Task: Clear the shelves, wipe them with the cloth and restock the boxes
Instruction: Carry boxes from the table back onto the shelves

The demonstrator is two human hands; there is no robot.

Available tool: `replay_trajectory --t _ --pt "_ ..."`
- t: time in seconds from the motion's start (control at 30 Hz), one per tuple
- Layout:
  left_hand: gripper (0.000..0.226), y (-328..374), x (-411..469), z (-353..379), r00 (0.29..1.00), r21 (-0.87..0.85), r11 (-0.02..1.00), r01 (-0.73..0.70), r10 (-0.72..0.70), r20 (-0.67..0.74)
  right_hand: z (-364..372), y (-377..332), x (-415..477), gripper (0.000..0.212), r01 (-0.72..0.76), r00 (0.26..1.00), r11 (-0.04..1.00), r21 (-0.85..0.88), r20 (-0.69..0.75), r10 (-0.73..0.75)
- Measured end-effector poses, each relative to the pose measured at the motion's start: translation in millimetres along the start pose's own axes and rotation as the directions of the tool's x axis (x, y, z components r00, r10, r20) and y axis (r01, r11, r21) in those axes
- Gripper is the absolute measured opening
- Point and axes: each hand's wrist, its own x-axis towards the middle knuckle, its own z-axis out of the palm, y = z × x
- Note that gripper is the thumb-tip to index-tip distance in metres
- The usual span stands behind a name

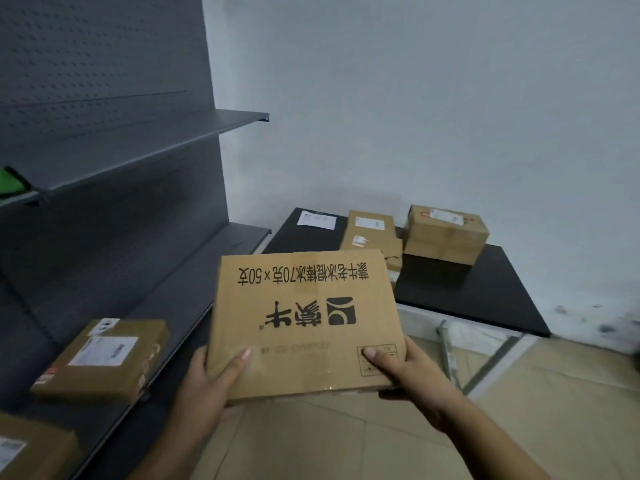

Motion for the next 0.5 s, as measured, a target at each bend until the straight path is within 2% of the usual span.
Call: replay_trajectory --t 0.1,0.27,0.5 --pt "0.045 9 6 44 0.996 0.044 0.999 -0.015 0.011 0.087 -39 7 0 0.043 -0.003 0.999 1.0 0.021 -0.051 0.004" --pt "0.042 19 29 119 0.975 0.079 0.995 -0.054 0.035 0.22 -99 21 5 0.043 -0.007 0.989 0.998 0.056 -0.147 0.015" --pt "0.069 22 83 214 0.93 0.152 0.986 -0.071 0.01 0.368 -170 34 31 0.042 -0.026 0.959 0.992 0.127 -0.278 0.061"
